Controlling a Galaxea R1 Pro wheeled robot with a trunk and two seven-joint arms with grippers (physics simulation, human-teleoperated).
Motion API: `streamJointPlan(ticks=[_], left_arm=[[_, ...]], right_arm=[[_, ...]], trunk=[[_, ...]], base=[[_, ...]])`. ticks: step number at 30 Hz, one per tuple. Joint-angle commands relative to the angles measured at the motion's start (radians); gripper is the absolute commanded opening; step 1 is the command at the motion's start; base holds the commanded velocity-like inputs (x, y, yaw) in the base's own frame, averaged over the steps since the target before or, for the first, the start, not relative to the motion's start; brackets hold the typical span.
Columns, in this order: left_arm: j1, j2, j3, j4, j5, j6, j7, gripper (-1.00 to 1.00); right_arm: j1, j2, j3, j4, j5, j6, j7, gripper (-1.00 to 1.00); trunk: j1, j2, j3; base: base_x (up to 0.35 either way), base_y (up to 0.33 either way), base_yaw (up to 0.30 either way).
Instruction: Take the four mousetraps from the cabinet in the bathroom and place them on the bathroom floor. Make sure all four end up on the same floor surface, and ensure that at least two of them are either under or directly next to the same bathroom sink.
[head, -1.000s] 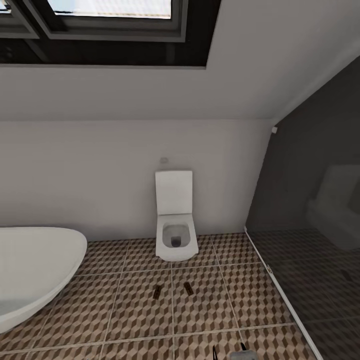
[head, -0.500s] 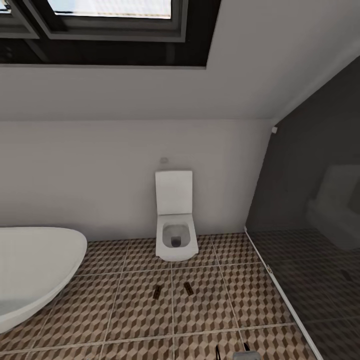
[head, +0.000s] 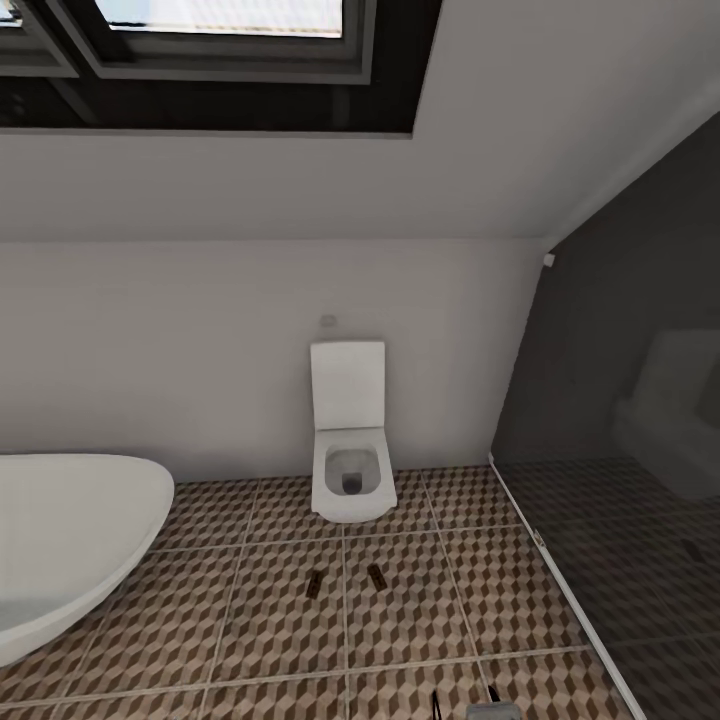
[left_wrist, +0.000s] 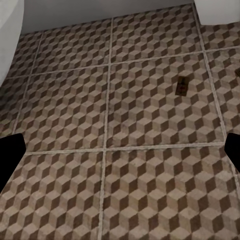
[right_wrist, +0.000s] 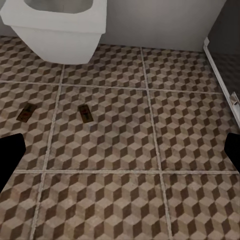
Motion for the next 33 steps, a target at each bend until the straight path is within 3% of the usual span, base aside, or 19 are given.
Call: streamJointPlan(ticks=[1, 33], left_arm=[[-0.002, -0.001, -0.009, 0.004, 0.006, -0.005, 0.002, 1.0], [-0.002, -0.006, -0.009, 0.005, 0.006, -0.005, -0.004, 1.0]], right_arm=[[-0.001, 0.0, 0.008, 0.001, -0.002, -0.002, -0.008, 1.0], [-0.001, 0.001, 0.008, 0.001, 0.0, -0.002, -0.008, 1.0]], trunk=[[0.001, -0.002, -0.002], [0.001, -0.002, -0.002]], base=[[0.0, 0.0, 0.0], [0.0, 0.0, 0.0]])
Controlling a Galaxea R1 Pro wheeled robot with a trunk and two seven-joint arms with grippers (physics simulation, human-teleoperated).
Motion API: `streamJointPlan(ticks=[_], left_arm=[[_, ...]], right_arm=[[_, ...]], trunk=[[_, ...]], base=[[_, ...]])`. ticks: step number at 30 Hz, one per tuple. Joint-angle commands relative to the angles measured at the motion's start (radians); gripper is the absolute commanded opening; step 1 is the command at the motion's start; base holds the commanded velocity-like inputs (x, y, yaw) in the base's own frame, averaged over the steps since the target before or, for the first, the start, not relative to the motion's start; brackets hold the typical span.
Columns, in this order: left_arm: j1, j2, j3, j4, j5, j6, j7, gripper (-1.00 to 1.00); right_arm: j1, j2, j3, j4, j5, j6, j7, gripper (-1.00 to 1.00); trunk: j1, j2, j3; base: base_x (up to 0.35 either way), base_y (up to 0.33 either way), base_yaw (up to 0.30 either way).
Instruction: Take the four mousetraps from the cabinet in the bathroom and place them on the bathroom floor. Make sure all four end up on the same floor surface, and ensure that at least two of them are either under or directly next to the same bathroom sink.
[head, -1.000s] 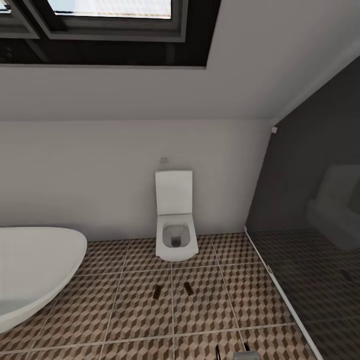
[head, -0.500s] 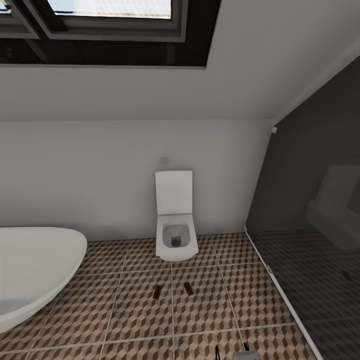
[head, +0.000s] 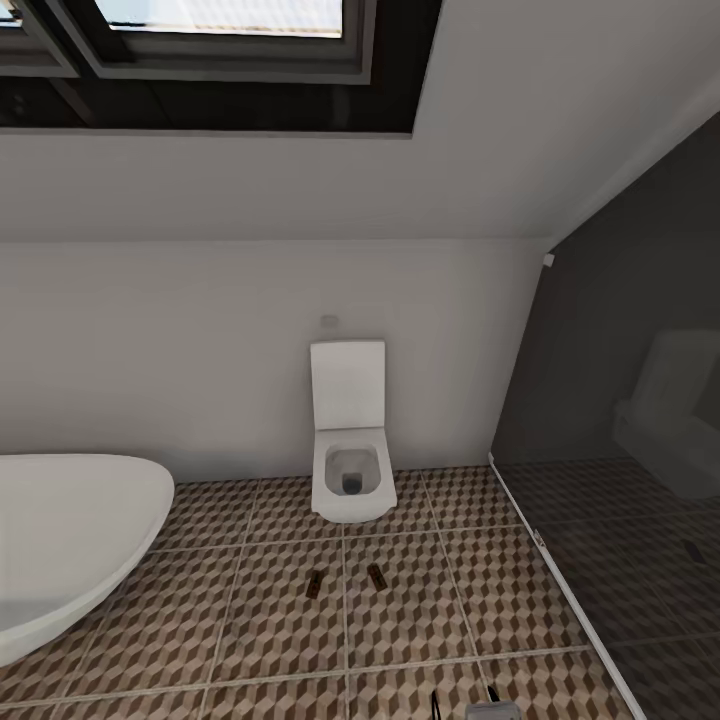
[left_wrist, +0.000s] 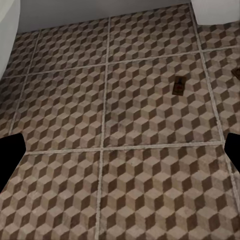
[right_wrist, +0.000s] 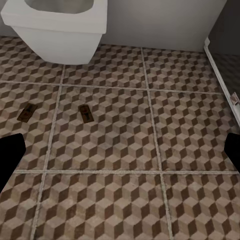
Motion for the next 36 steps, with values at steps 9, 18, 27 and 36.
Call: streamJointPlan(ticks=[9, 18, 27, 36], left_arm=[[-0.002, -0.001, -0.009, 0.004, 0.006, -0.005, 0.001, 1.0], [-0.001, -0.004, -0.009, 0.004, 0.006, -0.005, 0.001, 1.0], [-0.002, -0.004, -0.009, 0.004, 0.006, -0.005, 0.001, 1.0], [-0.001, -0.002, -0.009, 0.004, 0.006, -0.004, 0.001, 1.0]], right_arm=[[-0.001, 0.0, 0.009, 0.001, -0.001, -0.002, -0.008, 1.0], [-0.001, 0.0, 0.009, 0.001, -0.001, -0.001, -0.008, 1.0], [-0.001, -0.002, 0.01, 0.005, -0.001, 0.005, -0.007, 1.0], [-0.001, -0.007, 0.009, 0.08, -0.001, 0.007, -0.009, 1.0]], trunk=[[0.001, -0.002, -0.002], [0.001, -0.002, -0.002], [0.001, -0.002, -0.002], [0.001, -0.002, -0.002]], base=[[0.0, 0.0, 0.0], [0.0, 0.0, 0.0], [0.0, 0.0, 0.0], [0.0, 0.0, 0.0]])
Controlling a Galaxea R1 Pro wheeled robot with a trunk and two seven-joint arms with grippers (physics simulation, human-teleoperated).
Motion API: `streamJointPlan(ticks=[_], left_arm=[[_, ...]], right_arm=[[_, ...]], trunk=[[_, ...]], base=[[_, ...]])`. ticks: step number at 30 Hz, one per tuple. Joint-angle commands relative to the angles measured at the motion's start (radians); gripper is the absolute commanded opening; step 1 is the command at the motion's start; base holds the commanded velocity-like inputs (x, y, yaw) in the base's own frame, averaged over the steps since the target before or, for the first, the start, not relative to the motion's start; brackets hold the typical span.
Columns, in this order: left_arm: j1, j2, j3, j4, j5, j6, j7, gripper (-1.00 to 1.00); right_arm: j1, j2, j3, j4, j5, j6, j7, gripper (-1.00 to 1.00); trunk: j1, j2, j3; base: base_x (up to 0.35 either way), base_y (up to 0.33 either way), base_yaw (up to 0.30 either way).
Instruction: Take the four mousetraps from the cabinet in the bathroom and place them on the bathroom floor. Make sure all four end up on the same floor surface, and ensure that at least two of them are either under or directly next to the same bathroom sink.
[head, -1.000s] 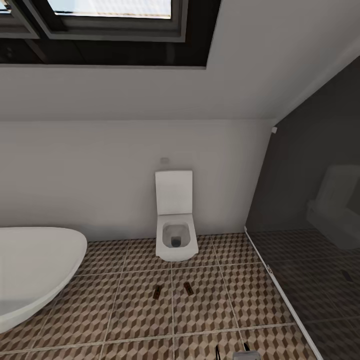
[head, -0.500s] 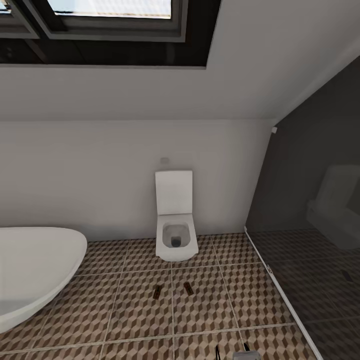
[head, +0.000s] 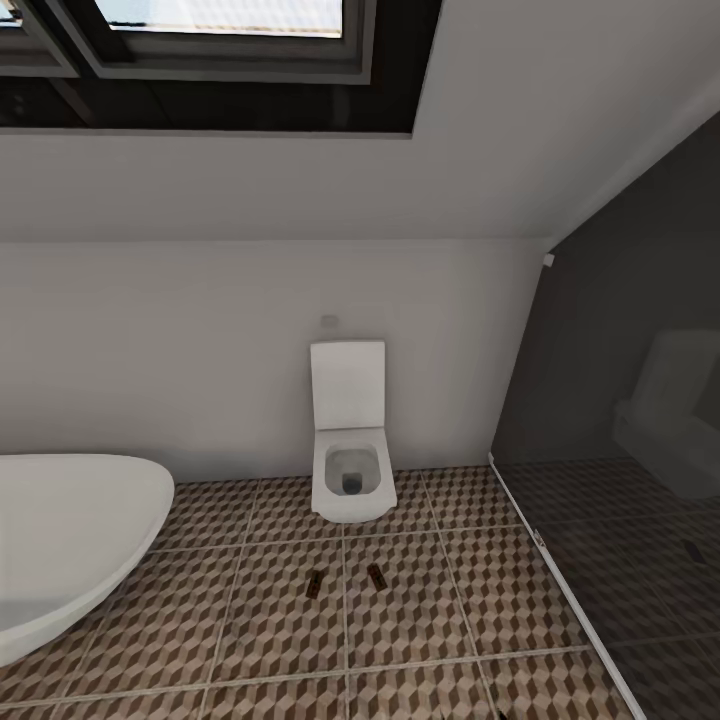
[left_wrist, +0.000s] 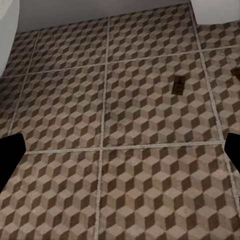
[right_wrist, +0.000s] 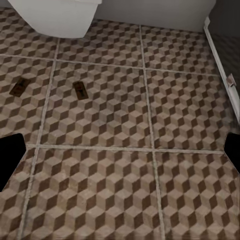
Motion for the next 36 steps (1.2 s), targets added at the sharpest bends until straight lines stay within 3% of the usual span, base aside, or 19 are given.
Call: streamJointPlan(ticks=[1, 36], left_arm=[[-0.002, 0.0, -0.009, 0.004, 0.006, -0.005, 0.002, 1.0], [-0.002, 0.003, -0.009, 0.004, 0.006, -0.005, 0.002, 1.0]], right_arm=[[-0.001, 0.0, 0.009, 0.009, -0.002, -0.001, -0.008, 1.0], [-0.001, -0.002, 0.009, 0.041, -0.003, -0.001, -0.006, 1.0]], trunk=[[0.001, -0.002, -0.002], [0.001, -0.002, -0.002]], base=[[0.0, 0.0, 0.0], [0.0, 0.0, 0.0]])
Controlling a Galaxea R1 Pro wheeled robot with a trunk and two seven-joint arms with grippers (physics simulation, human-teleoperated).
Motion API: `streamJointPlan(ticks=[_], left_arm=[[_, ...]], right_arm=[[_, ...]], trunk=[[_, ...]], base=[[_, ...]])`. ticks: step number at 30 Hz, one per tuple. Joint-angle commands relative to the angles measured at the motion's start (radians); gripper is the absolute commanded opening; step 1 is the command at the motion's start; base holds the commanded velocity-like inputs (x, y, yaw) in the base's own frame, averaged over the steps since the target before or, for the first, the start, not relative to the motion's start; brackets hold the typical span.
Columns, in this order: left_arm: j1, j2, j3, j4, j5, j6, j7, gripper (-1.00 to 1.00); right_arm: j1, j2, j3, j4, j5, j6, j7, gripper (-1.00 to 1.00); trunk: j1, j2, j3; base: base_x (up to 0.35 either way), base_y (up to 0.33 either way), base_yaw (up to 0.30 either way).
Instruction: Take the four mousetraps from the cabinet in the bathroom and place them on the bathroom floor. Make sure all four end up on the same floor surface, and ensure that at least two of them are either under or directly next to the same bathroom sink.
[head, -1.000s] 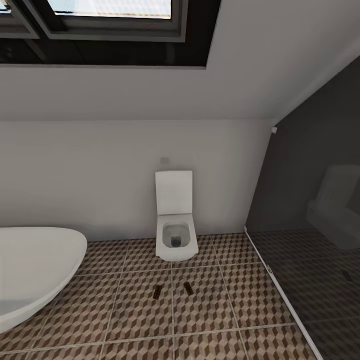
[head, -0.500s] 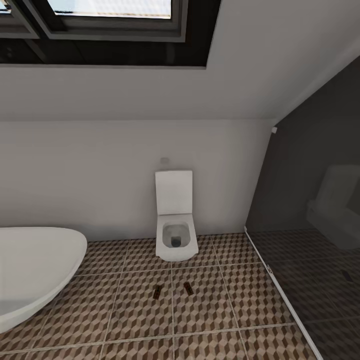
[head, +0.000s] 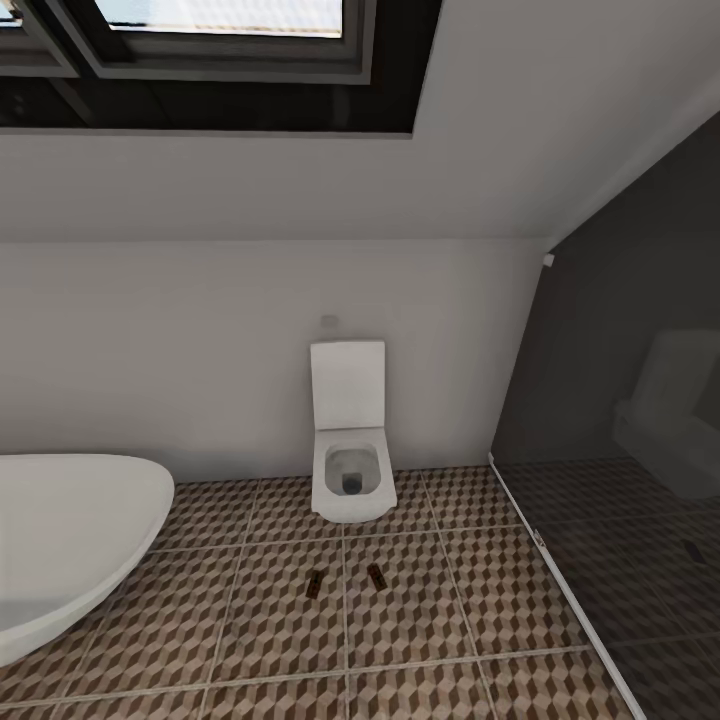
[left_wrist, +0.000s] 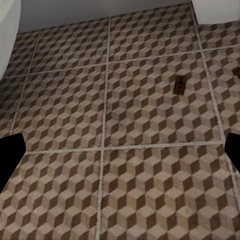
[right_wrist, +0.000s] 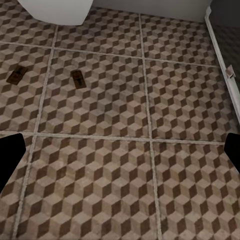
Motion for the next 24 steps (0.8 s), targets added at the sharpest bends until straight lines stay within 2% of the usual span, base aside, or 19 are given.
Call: streamJointPlan(ticks=[1, 24], left_arm=[[-0.002, 0.0, -0.009, 0.004, 0.006, -0.005, 0.001, 1.0], [-0.002, 0.0, -0.009, 0.004, 0.006, -0.005, 0.002, 1.0]], right_arm=[[-0.001, 0.0, 0.008, 0.001, -0.002, -0.001, -0.007, 1.0], [-0.001, 0.0, 0.008, 0.001, -0.002, -0.002, -0.007, 1.0]], trunk=[[0.001, -0.002, -0.002], [0.001, -0.002, -0.002]], base=[[0.0, 0.0, 0.0], [0.0, 0.0, 0.0]])
